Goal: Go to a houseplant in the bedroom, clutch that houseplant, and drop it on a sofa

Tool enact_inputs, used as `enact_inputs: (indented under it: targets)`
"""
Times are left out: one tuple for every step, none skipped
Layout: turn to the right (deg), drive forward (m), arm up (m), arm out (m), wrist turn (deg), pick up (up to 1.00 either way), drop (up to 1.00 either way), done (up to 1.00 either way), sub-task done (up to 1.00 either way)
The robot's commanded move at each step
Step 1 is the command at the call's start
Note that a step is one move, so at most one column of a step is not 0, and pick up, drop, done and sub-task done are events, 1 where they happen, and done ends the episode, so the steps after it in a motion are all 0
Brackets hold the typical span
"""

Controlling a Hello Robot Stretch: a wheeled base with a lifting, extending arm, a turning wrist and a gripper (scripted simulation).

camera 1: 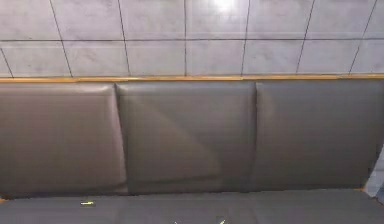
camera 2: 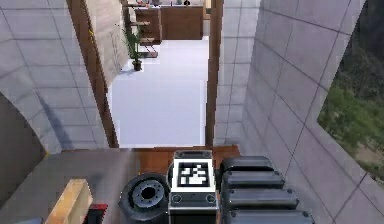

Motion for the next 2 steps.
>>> enact_inputs:
  targets:
    - [0.0, 0.05, 0.0, 0.0, 0.0, 0.0, 0.0, 0.0, 0.0]
    - [9.0, 0.0, 0.0, 0.0, 0.0, 0.0, 0.0, 0.0, 0.0]
